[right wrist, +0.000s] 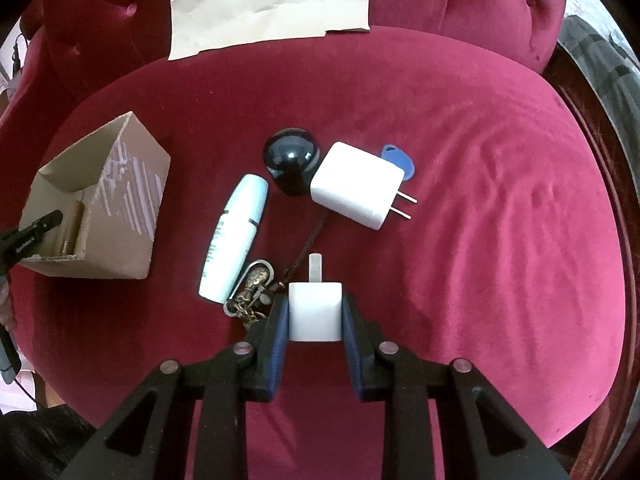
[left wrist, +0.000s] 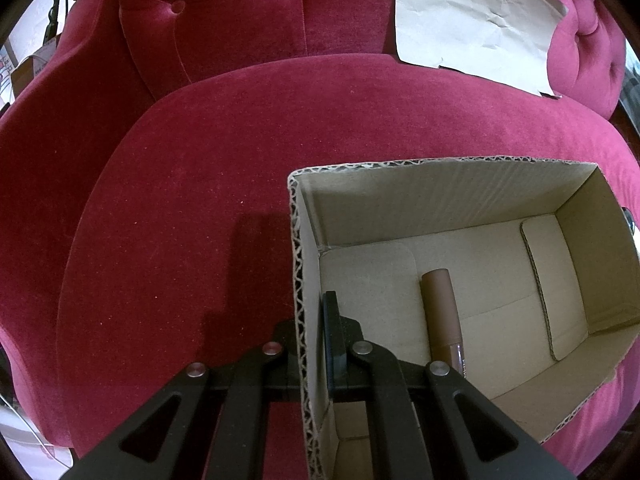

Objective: Organize rigid objects
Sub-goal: 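Grasp the small white USB charger with the right gripper, then carry the white charger into the box and open the right gripper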

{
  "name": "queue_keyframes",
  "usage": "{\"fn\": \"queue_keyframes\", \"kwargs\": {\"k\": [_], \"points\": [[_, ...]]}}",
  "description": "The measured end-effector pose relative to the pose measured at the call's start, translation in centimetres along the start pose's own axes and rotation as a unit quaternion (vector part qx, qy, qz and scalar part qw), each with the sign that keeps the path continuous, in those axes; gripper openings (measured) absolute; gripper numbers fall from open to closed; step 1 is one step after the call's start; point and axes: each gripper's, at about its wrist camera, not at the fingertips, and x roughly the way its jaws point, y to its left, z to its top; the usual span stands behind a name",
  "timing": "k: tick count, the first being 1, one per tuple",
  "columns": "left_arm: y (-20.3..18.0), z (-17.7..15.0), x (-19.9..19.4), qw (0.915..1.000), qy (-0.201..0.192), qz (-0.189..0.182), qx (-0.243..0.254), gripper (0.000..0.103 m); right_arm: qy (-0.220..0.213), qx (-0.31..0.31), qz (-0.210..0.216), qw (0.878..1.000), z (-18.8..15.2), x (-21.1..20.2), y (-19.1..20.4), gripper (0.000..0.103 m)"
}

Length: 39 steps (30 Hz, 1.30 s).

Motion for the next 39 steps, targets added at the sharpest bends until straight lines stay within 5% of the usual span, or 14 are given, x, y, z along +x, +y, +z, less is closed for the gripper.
{"fn": "queue_keyframes", "kwargs": {"k": [39], "points": [[0.1, 0.1, 0.0, 1.0000, -0.002, 0.000, 0.001, 0.004, -0.090, -0.030, 0.023, 0.995, 5.0, -5.7, 6.2, 0.027]]}}
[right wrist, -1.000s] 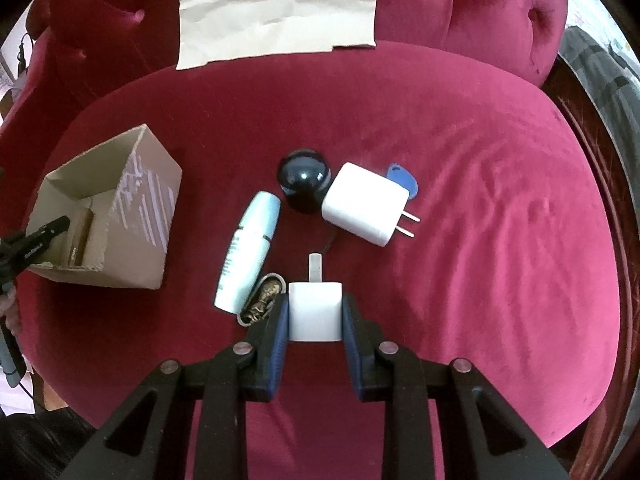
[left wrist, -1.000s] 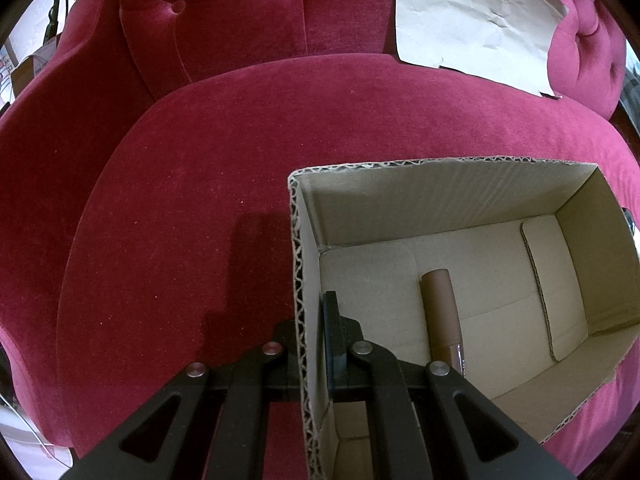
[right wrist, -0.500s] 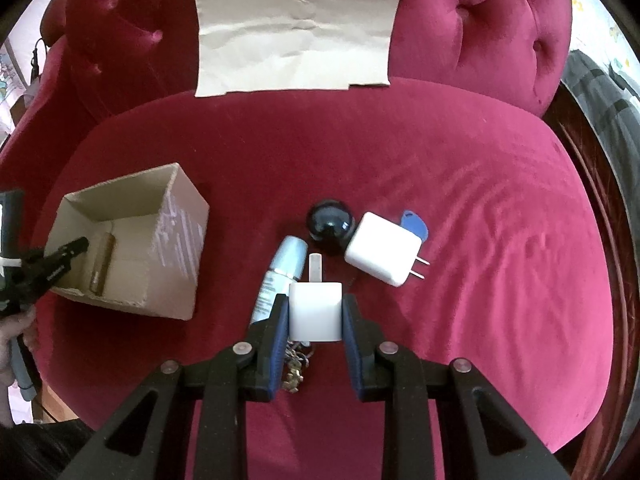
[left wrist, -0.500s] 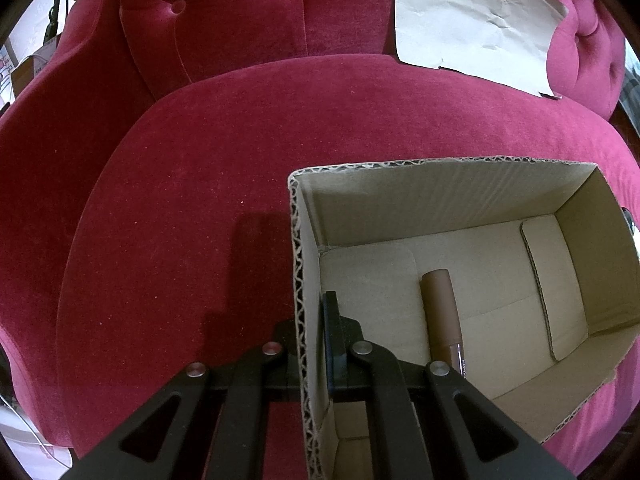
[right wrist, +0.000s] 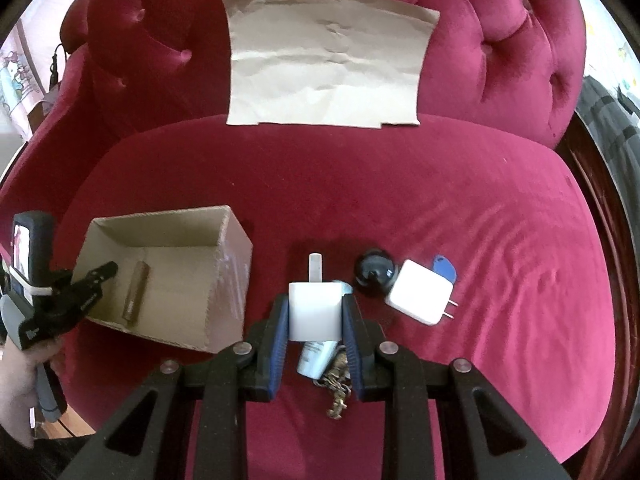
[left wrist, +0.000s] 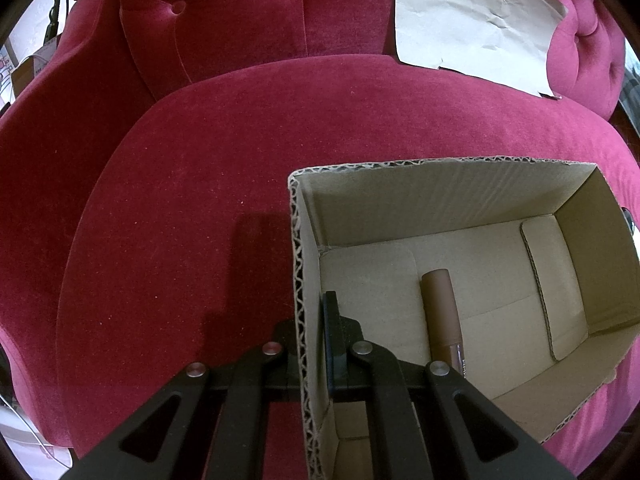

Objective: Organize rigid objects
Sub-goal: 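Carry the white charger into the box and open the right gripper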

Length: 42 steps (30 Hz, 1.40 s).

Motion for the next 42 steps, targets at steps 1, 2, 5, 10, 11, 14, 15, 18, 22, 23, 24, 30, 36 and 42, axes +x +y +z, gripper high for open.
{"fn": "queue_keyframes", "kwargs": {"k": [1, 2, 5, 10, 11, 14, 15, 18, 22, 23, 24, 30, 36, 42], "points": [[-0.1, 0.0, 0.0, 1.0000, 0.000, 0.000, 0.000, 0.004, -0.002, -0.001, 0.002, 1.000, 0.1, 0.0, 0.2, 0.027], [-0.1, 0.0, 0.0, 1.0000, 0.000, 0.001, 0.000, 0.004, -0.003, -0.002, 0.004, 1.000, 0.3, 0.0, 0.6, 0.027], [-0.1, 0.0, 0.0, 1.0000, 0.000, 0.001, -0.001, 0.004, -0.006, -0.007, 0.009, 1.000, 0.6, 0.0, 1.4, 0.027], [-0.2, 0.0, 0.0, 1.0000, 0.000, 0.002, 0.000, 0.004, -0.015, -0.014, 0.017, 1.000, 1.4, -0.4, 2.7, 0.027], [-0.1, 0.0, -0.1, 1.0000, 0.000, 0.001, -0.001, 0.004, -0.018, -0.018, 0.018, 1.000, 1.6, -0.4, 3.2, 0.027], [-0.2, 0.0, -0.1, 1.0000, 0.000, 0.001, -0.001, 0.004, -0.024, -0.026, 0.021, 0.999, 2.0, -0.7, 4.2, 0.027], [-0.1, 0.0, -0.1, 1.0000, 0.000, 0.001, 0.000, 0.004, -0.025, -0.027, 0.023, 0.999, 2.2, -0.6, 4.5, 0.027], [-0.2, 0.0, 0.0, 1.0000, 0.000, 0.001, -0.001, 0.004, -0.026, -0.032, 0.027, 0.999, 2.6, -0.5, 5.4, 0.027], [-0.2, 0.0, 0.0, 1.0000, 0.000, 0.001, -0.001, 0.004, -0.028, -0.041, 0.035, 0.998, 2.9, -0.3, 6.9, 0.027], [-0.2, 0.0, 0.0, 1.0000, 0.001, 0.001, -0.001, 0.004, -0.029, -0.043, 0.037, 0.998, 2.8, -0.2, 7.2, 0.027], [-0.3, 0.0, -0.1, 1.0000, 0.001, 0.001, -0.001, 0.004, -0.029, -0.044, 0.039, 0.998, 2.8, -0.1, 7.6, 0.027], [-0.2, 0.1, -0.1, 1.0000, 0.001, 0.001, -0.001, 0.004, -0.026, -0.051, 0.051, 0.997, 2.3, 0.9, 9.5, 0.027], [-0.2, 0.1, -0.1, 1.0000, 0.001, 0.001, -0.001, 0.004, -0.023, -0.058, 0.056, 0.996, 2.3, 1.6, 11.0, 0.027], [-0.2, 0.1, 0.0, 1.0000, 0.000, 0.001, 0.000, 0.004, -0.016, -0.064, 0.065, 0.996, 2.3, 2.7, 12.3, 0.027]]}}
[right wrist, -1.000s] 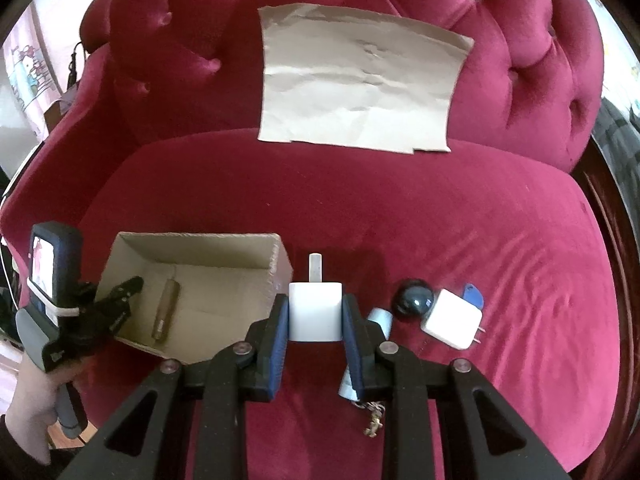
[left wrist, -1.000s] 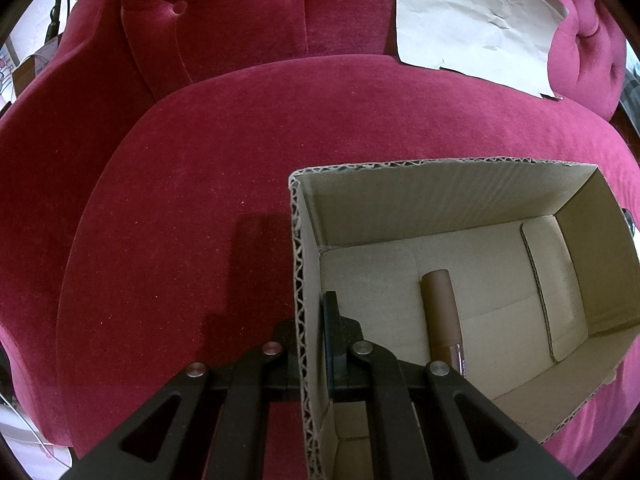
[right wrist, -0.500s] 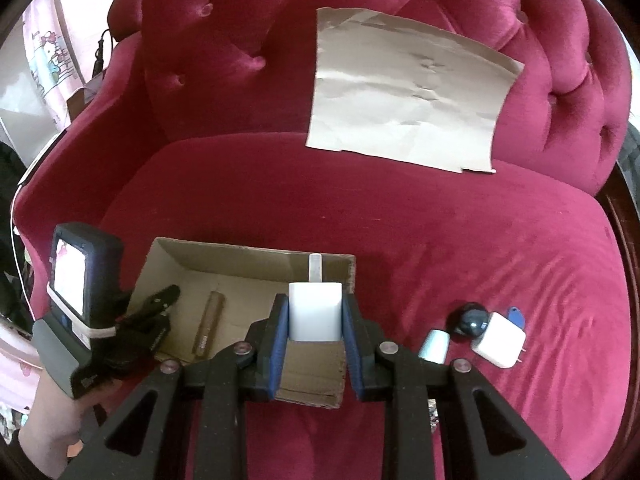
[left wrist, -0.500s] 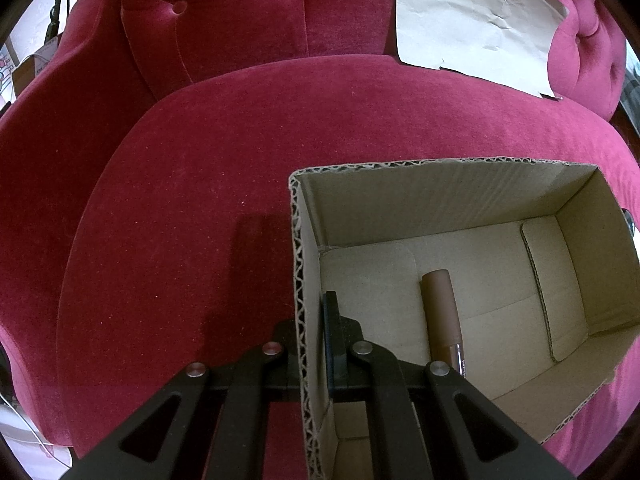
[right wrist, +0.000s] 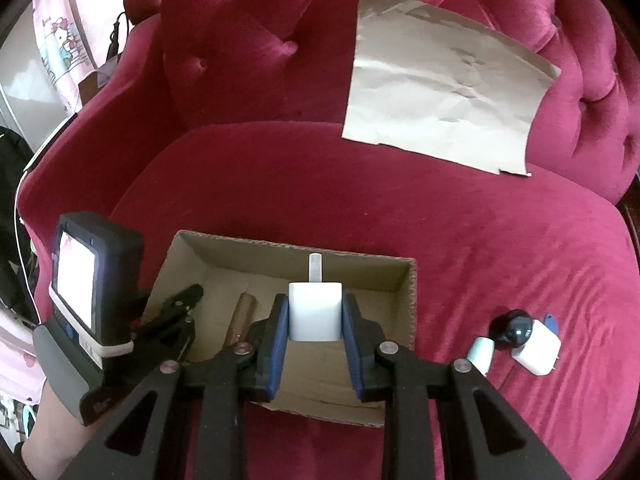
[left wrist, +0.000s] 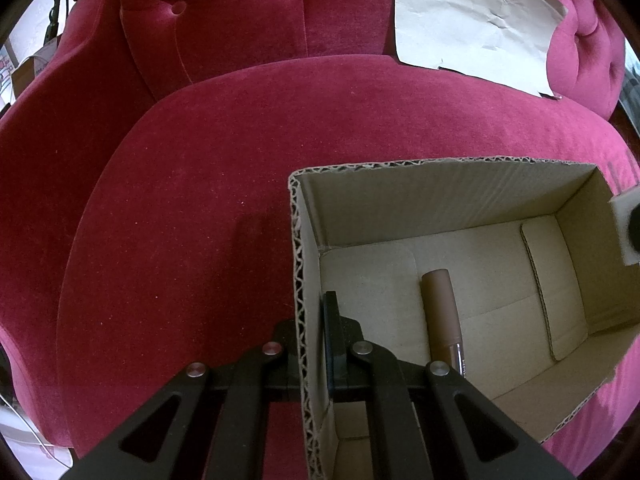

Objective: Organize rigid objects
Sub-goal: 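Carry the white charger into the box and open the right gripper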

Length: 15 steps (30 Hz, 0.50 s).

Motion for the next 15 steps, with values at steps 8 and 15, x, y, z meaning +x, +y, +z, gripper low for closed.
{"fn": "queue_keyframes", "kwargs": {"k": [8, 15], "points": [[0.1, 0.0, 0.1, 1.0000, 0.000, -0.003, 0.000, 0.004, 0.016, -0.004, 0.008, 1.000, -0.3, 2.4, 1.1, 0.027], [0.1, -0.1, 0.0, 1.0000, 0.000, -0.002, 0.001, 0.004, 0.033, 0.002, 0.017, 0.999, -0.7, 4.3, 1.3, 0.027]]}}
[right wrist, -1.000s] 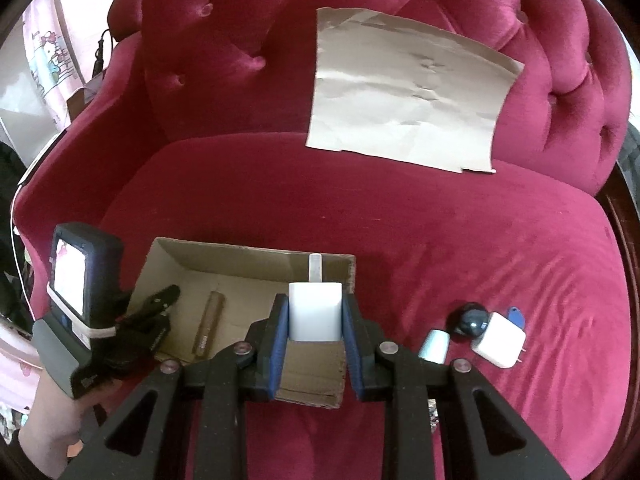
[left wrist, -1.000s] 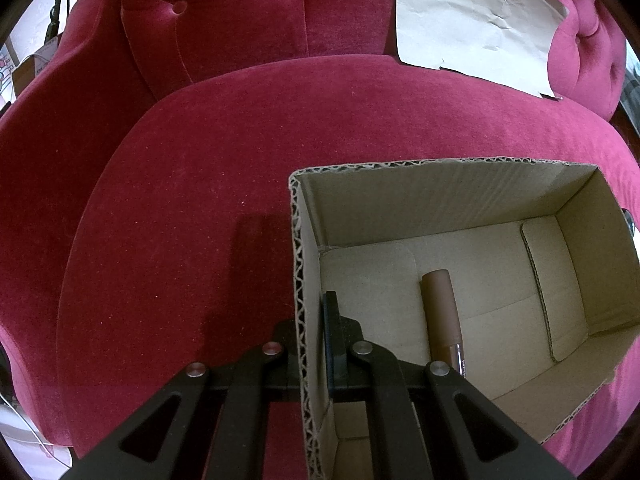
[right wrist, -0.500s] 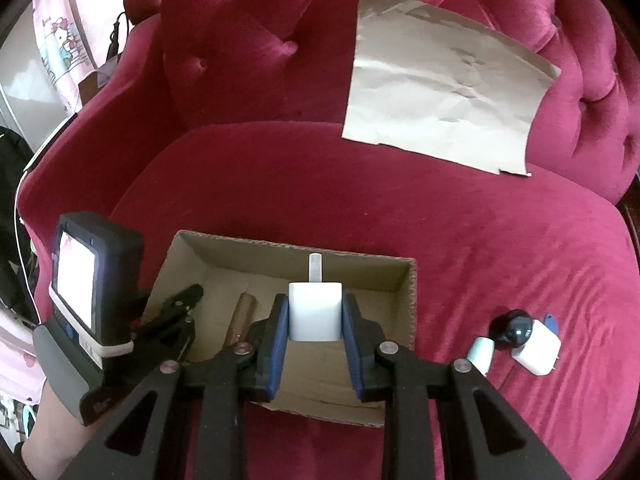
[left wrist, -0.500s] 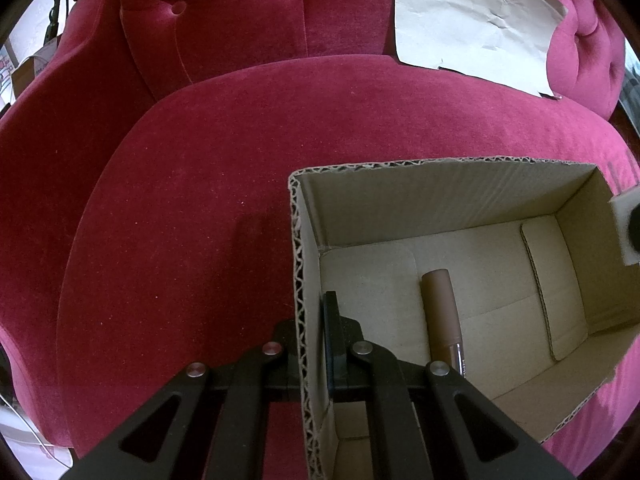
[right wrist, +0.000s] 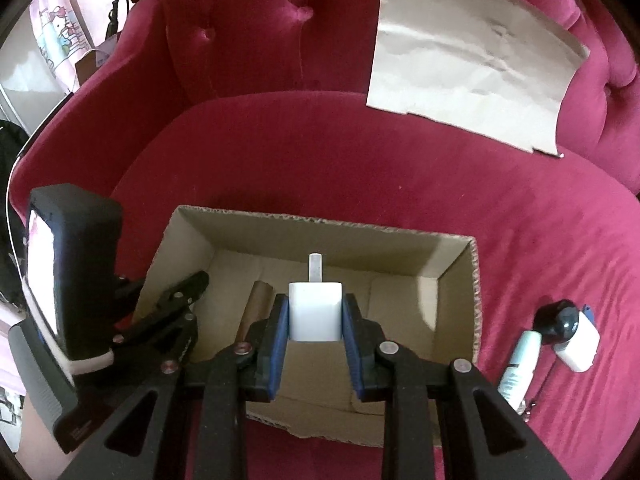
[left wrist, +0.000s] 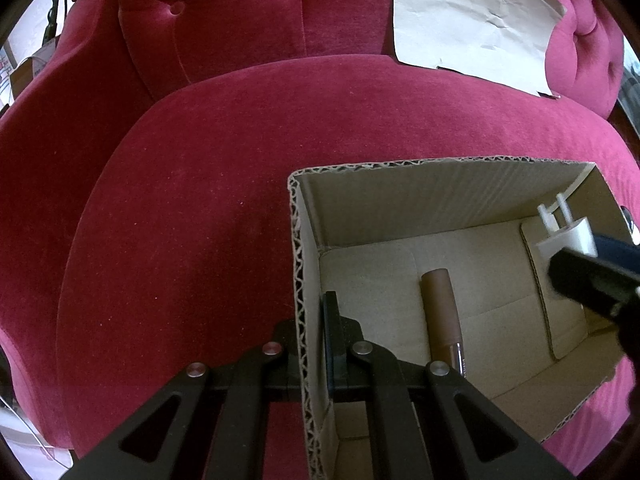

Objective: Organize rigid objects
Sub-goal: 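Carry the white charger into the box and open the right gripper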

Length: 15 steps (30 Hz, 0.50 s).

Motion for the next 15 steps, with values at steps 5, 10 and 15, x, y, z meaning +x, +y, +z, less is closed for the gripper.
{"fn": "queue_keyframes", "kwargs": {"k": [5, 10, 15], "points": [[0.0, 0.0, 0.0, 1.0000, 0.000, 0.000, 0.000, 0.005, 0.010, 0.003, 0.011, 1.000, -0.3, 1.1, 0.3, 0.027], [0.0, 0.0, 0.0, 1.0000, 0.000, 0.000, 0.000, 0.005, 0.020, 0.003, 0.018, 1.000, -0.5, 2.0, 0.5, 0.027], [-0.1, 0.0, 0.0, 1.0000, 0.000, 0.000, 0.001, 0.005, 0.017, 0.002, 0.021, 1.000, -0.5, 1.8, 0.6, 0.027]]}}
